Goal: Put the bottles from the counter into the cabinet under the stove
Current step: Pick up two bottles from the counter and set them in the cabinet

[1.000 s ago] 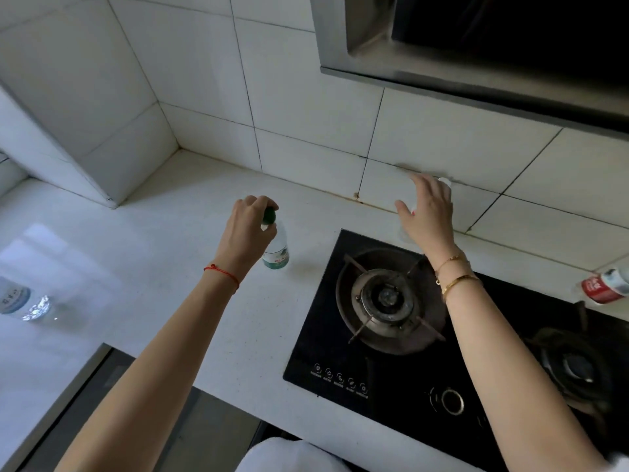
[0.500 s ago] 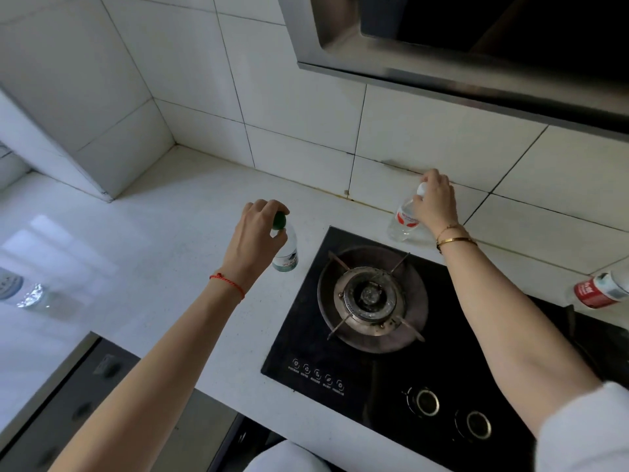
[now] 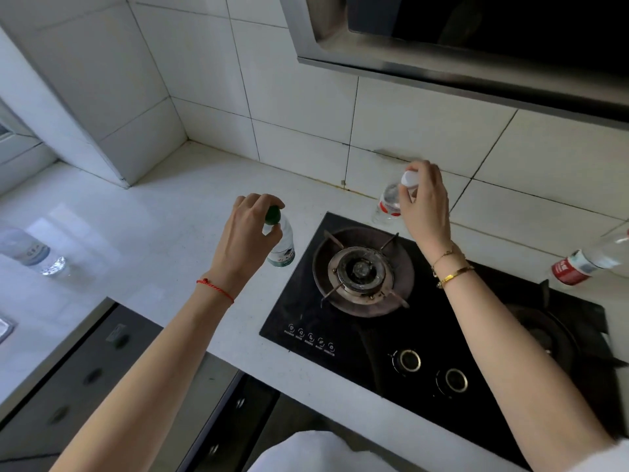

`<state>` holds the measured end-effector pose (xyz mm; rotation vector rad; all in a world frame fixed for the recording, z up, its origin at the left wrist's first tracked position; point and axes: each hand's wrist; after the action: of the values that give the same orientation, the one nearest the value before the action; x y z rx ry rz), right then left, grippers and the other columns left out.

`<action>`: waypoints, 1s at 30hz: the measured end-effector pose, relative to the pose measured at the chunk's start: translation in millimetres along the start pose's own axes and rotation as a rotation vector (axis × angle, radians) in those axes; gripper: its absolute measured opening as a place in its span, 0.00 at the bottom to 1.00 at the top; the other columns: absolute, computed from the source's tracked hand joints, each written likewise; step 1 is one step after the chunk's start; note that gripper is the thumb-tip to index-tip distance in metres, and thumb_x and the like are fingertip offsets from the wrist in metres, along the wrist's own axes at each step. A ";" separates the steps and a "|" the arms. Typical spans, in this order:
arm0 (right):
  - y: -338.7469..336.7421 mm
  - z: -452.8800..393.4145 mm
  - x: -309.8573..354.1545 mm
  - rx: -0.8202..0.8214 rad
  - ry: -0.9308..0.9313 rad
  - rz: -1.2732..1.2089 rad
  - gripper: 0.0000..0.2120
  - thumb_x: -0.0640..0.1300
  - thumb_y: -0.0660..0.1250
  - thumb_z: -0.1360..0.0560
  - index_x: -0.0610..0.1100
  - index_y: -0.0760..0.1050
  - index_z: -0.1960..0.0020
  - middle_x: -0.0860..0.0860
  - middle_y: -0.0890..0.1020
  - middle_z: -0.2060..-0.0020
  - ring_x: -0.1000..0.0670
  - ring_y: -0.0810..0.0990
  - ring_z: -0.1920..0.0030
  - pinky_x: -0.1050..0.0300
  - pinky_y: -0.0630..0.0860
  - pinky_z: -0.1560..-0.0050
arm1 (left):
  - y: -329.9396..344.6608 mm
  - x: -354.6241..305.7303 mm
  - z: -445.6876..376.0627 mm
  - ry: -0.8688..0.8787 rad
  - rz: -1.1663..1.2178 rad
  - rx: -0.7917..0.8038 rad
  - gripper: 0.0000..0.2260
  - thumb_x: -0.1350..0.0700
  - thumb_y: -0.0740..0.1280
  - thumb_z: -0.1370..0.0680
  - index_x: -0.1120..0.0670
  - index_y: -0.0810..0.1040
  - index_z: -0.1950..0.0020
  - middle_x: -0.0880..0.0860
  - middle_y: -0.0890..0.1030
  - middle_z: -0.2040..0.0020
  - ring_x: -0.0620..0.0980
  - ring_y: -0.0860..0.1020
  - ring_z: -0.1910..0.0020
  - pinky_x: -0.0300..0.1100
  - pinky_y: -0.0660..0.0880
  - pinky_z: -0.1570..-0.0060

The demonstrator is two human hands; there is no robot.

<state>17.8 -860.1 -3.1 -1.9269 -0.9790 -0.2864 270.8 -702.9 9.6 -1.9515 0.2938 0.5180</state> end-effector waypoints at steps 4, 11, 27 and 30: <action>-32.8 41.9 44.6 0.053 -0.029 -0.031 0.10 0.38 0.65 0.24 0.42 0.71 0.43 0.45 0.76 0.46 0.52 0.75 0.56 0.74 0.65 0.58 | -19.6 -13.8 42.3 0.030 0.029 -0.021 0.14 0.64 0.69 0.26 0.56 0.77 0.41 0.54 0.79 0.44 0.54 0.74 0.46 0.46 0.77 0.50; -77.2 163.0 123.7 0.144 0.003 -0.032 0.11 0.39 0.67 0.24 0.43 0.70 0.43 0.48 0.77 0.46 0.54 0.74 0.50 0.76 0.67 0.55 | -55.0 -23.4 143.5 0.100 0.084 0.016 0.14 0.63 0.69 0.26 0.55 0.77 0.41 0.53 0.79 0.46 0.52 0.74 0.48 0.39 0.72 0.51; -88.1 413.2 177.2 0.351 0.163 0.005 0.10 0.39 0.66 0.24 0.46 0.69 0.45 0.50 0.75 0.45 0.51 0.76 0.54 0.59 0.73 0.56 | -46.7 -6.2 360.1 0.051 0.095 0.270 0.15 0.64 0.67 0.27 0.54 0.78 0.42 0.52 0.80 0.45 0.52 0.74 0.46 0.39 0.70 0.51; -70.2 434.3 161.9 0.400 0.190 0.021 0.10 0.37 0.65 0.24 0.45 0.69 0.44 0.49 0.75 0.46 0.52 0.75 0.56 0.63 0.71 0.58 | -22.1 3.6 377.1 0.028 0.083 0.302 0.15 0.63 0.68 0.27 0.55 0.78 0.42 0.52 0.80 0.45 0.52 0.74 0.45 0.38 0.69 0.50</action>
<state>-8.1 -403.7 -106.4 -1.5156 -0.8194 -0.2356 198.8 -351.8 -109.8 -1.6594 0.4460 0.4706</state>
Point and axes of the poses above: each hand's wrist, its own z-axis away from the middle knuckle, its own y-axis out of the palm, x = y × z
